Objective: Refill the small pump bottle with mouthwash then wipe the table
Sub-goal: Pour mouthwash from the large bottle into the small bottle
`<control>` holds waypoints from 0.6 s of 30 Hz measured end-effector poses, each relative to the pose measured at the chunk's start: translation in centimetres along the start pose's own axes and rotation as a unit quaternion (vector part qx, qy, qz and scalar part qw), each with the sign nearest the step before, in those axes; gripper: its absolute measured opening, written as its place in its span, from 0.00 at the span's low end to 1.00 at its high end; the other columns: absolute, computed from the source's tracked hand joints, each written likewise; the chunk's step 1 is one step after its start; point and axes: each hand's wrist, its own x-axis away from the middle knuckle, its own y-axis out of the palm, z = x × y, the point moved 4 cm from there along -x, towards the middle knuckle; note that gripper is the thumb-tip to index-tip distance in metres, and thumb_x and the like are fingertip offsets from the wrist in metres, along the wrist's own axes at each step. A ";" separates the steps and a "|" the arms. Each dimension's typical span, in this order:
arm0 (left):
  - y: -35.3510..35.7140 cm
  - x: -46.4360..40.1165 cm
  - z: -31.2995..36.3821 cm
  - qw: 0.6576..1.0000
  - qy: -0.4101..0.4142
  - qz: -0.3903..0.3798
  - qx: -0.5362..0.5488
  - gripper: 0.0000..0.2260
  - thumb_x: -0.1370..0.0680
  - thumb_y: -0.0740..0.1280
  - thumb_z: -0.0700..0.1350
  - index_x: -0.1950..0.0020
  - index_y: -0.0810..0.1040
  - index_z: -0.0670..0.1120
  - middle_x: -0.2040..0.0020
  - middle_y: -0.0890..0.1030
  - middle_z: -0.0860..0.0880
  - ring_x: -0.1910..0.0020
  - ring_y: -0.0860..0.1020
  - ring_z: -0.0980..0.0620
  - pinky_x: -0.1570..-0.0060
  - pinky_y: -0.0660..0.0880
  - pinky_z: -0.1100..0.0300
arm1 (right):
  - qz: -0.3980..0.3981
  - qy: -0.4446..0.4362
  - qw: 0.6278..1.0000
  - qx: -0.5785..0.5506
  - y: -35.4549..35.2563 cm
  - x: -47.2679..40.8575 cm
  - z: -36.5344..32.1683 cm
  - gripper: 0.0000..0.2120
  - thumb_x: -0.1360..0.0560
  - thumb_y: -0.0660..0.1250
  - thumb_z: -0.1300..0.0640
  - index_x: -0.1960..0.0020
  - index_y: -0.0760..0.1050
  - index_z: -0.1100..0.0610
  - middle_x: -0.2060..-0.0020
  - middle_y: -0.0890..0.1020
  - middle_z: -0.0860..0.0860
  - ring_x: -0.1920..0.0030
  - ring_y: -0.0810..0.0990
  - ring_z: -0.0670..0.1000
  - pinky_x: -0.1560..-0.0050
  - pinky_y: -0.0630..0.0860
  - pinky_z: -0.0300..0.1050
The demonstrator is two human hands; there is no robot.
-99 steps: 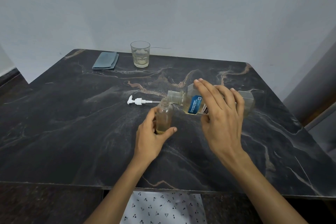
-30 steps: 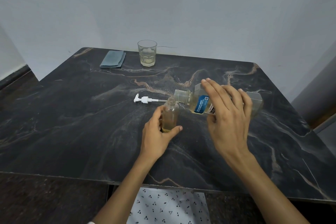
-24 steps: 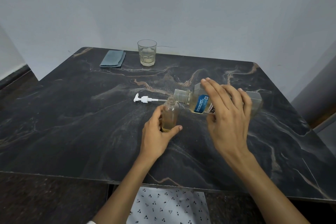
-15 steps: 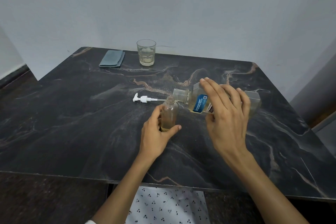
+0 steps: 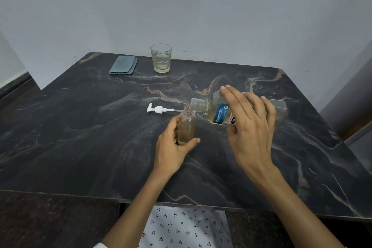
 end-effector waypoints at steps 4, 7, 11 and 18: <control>0.0 0.0 0.0 1.000 0.001 -0.001 -0.001 0.27 0.33 0.78 0.45 0.40 0.70 0.59 0.48 0.79 0.62 0.46 0.80 0.59 0.46 0.78 0.59 | 0.001 -0.001 1.000 0.001 0.0 0.0 0.0 0.41 0.41 0.71 0.76 0.30 0.70 0.56 0.35 0.76 0.50 0.39 0.67 0.51 0.33 0.55 0.49; 0.0 0.0 0.0 1.000 0.002 -0.002 -0.004 0.27 0.33 0.78 0.45 0.39 0.70 0.56 0.48 0.78 0.62 0.46 0.80 0.59 0.46 0.78 0.59 | -0.001 0.000 1.000 0.002 0.0 0.0 0.0 0.41 0.41 0.71 0.77 0.30 0.70 0.56 0.35 0.76 0.50 0.39 0.67 0.51 0.33 0.55 0.49; 0.0 0.0 0.0 1.000 0.000 -0.002 -0.007 0.27 0.33 0.78 0.45 0.40 0.69 0.59 0.51 0.77 0.67 0.49 0.78 0.67 0.49 0.77 0.66 | -0.004 0.001 1.000 0.003 0.0 0.0 0.0 0.41 0.40 0.71 0.77 0.30 0.69 0.56 0.35 0.76 0.50 0.39 0.68 0.51 0.33 0.56 0.49; -0.1 0.0 0.1 1.000 0.004 0.002 -0.008 0.26 0.33 0.78 0.45 0.43 0.70 0.62 0.52 0.79 0.66 0.49 0.80 0.63 0.48 0.78 0.61 | -0.007 -0.001 1.000 0.010 0.0 0.0 0.0 0.41 0.40 0.70 0.77 0.30 0.69 0.55 0.35 0.75 0.49 0.39 0.68 0.51 0.33 0.55 0.48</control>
